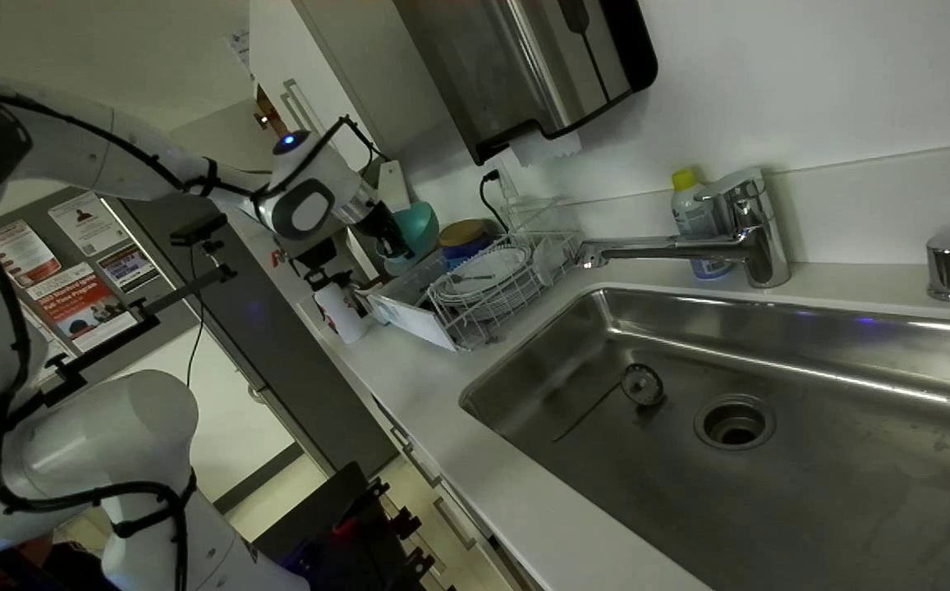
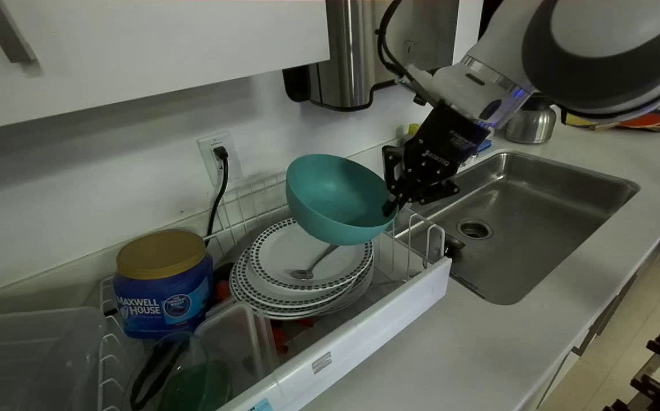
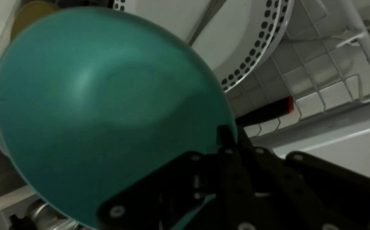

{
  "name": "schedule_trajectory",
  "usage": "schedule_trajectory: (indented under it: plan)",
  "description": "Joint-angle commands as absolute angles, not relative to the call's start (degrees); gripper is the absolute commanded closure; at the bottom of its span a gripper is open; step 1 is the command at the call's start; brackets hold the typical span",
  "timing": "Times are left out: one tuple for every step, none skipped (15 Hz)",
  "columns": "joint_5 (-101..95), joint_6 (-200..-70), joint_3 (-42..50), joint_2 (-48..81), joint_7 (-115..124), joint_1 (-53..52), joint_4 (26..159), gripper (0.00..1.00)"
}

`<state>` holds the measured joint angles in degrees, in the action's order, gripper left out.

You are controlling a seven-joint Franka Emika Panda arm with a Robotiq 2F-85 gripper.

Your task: Put the teal bowl on top of the white plate

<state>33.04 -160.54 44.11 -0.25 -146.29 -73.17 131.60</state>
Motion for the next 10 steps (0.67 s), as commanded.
schedule_trajectory:
  plan:
    - [42.7, -156.5, 44.0, 8.8, -154.2, -72.0, 124.3, 0.99]
    - [39.0, -155.8, 42.0, 8.3, -150.1, -70.6, 123.6, 0.99]
    - [39.6, -155.0, 40.5, 9.8, -150.0, -69.0, 122.2, 0.99]
    - [39.4, -154.7, 38.5, 10.9, -149.3, -67.3, 120.7, 0.99]
    - [39.3, -154.7, 36.5, 12.5, -149.2, -65.4, 119.2, 0.99]
    - [39.4, -154.7, 34.6, 14.1, -149.2, -63.4, 117.7, 0.99]
    - [39.4, -154.8, 32.7, 15.9, -149.2, -61.2, 116.3, 0.99]
    - [39.3, -154.8, 30.7, 17.4, -149.2, -59.0, 115.0, 0.99]
    - [39.1, -155.0, 29.0, 19.1, -149.2, -56.8, 113.8, 0.99]
    - [39.1, -155.1, 27.3, 21.0, -149.2, -54.5, 112.5, 0.99]
